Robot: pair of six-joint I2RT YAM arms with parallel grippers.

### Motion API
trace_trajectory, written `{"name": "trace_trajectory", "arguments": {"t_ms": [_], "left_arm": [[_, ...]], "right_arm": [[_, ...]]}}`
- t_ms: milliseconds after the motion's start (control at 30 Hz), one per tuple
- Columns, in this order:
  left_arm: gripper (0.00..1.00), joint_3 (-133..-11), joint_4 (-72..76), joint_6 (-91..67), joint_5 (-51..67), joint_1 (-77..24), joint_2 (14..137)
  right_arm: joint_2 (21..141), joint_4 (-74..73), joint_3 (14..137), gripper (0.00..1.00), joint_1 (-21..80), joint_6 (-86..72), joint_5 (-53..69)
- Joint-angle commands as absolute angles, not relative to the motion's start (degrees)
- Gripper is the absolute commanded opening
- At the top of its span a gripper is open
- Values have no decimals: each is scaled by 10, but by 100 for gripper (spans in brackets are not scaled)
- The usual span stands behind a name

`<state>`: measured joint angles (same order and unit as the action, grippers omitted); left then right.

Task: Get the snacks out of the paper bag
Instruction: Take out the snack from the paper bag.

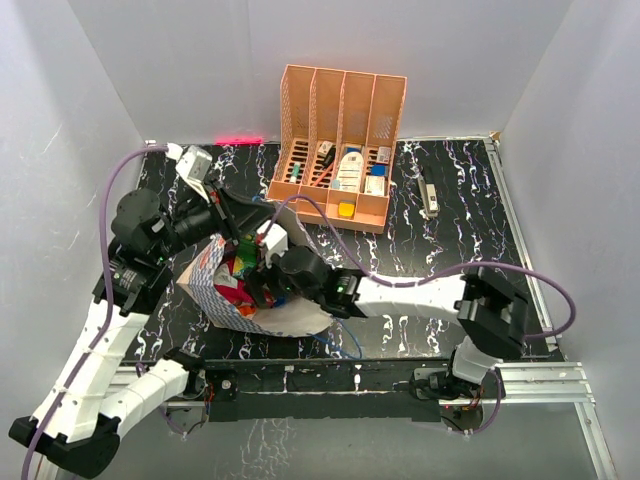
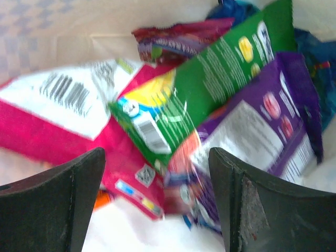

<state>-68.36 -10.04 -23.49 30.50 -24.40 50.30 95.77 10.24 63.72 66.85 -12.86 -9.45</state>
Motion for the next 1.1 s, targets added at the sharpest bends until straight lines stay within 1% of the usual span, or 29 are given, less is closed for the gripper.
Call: {"name": "trace_trajectory", "arguments": {"t_ms": [0, 133, 267, 367, 433, 567, 667, 733, 867, 967, 1067], "left_arm": [[0, -624, 19, -348, 418, -247, 462], [0, -601, 18, -364, 401, -247, 429], [0, -594, 30, -384, 400, -247, 419], [0, -597, 47, -399, 396, -247, 420], [0, -607, 48, -401, 389, -247, 424], [0, -628, 33, -390, 375, -247, 433], [0, -638, 32, -388, 377, -247, 442], [0, -648, 26, -385, 377, -247, 447], [0, -652, 16, -379, 371, -247, 446], [0, -651, 15, -378, 363, -247, 444], [0, -654, 4, -373, 349, -247, 444]], "right_arm": [[864, 96, 583, 84, 665, -138, -109], [802, 101, 535, 83, 662, -140, -103], [787, 159, 507, 76, 662, -149, -106], [818, 184, 530, 69, 662, -171, -112], [849, 185, 563, 67, 662, -188, -117], [909, 188, 609, 56, 663, -218, -114], [934, 188, 628, 52, 664, -233, -110], [942, 189, 635, 51, 669, -230, -108], [947, 184, 643, 51, 690, -209, -140], [967, 154, 655, 56, 696, -215, -183], [985, 119, 662, 59, 699, -231, -209]]}}
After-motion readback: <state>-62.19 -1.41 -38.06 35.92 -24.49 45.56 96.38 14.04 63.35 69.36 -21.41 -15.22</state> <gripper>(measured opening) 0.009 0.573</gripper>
